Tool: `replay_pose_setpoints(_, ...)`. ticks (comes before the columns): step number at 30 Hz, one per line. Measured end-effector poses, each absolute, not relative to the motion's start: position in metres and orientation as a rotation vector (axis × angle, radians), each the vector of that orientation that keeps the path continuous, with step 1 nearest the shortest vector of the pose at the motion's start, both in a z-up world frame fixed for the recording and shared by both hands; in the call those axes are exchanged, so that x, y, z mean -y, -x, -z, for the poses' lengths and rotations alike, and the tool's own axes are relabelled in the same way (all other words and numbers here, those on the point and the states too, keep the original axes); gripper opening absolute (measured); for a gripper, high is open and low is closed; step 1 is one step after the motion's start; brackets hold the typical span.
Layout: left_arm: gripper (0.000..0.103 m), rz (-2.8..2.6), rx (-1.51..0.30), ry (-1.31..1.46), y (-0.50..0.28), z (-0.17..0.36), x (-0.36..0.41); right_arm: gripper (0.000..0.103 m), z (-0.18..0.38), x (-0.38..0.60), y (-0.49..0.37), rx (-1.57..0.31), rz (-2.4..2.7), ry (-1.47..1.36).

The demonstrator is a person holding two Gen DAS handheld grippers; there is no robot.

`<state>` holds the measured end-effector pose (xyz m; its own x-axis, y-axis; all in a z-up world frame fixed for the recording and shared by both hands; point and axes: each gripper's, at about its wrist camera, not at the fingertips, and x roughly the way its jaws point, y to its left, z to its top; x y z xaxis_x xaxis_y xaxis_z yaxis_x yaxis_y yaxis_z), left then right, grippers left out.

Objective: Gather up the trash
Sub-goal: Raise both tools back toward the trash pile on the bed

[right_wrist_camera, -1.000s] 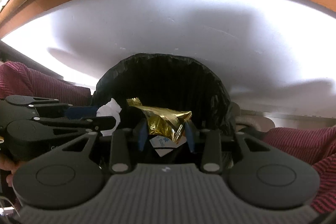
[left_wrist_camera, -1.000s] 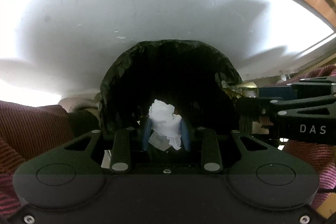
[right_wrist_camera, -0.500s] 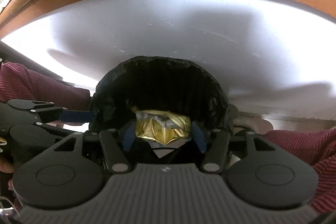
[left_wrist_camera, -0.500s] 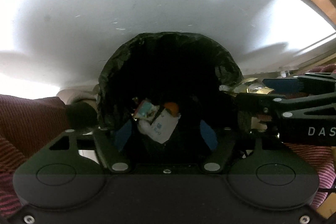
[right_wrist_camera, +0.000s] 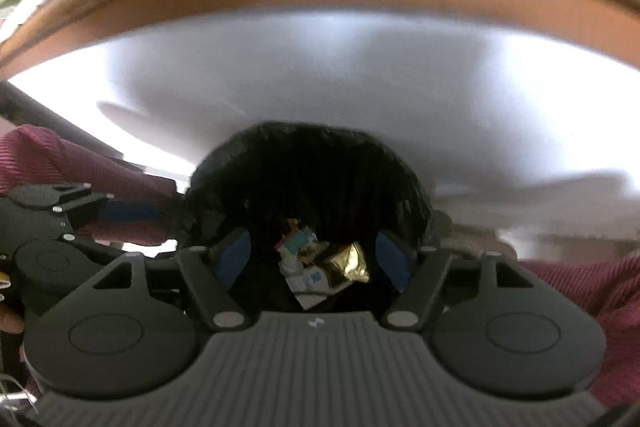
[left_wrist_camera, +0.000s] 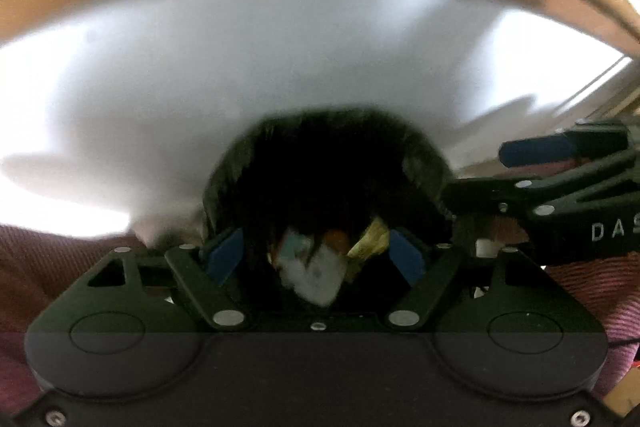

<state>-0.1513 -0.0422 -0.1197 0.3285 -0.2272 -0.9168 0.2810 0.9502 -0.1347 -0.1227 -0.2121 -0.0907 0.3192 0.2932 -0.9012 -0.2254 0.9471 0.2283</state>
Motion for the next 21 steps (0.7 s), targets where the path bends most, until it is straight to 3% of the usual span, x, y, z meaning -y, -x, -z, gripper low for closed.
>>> replay_pose_setpoints(13, 0.092, 0.431, -0.686, 0.003, 0.155, -0.003, 0.014, 0.088, -0.036, 0.234, 0.114, -0.811, -0.504, -0.043)
replay_pose_setpoints(21, 0.096, 0.261, -0.526, 0.024, 0.096, -0.036, 0.001, 0.088, -0.065, 0.247, 0.061, -0.632, -0.303, -0.055)
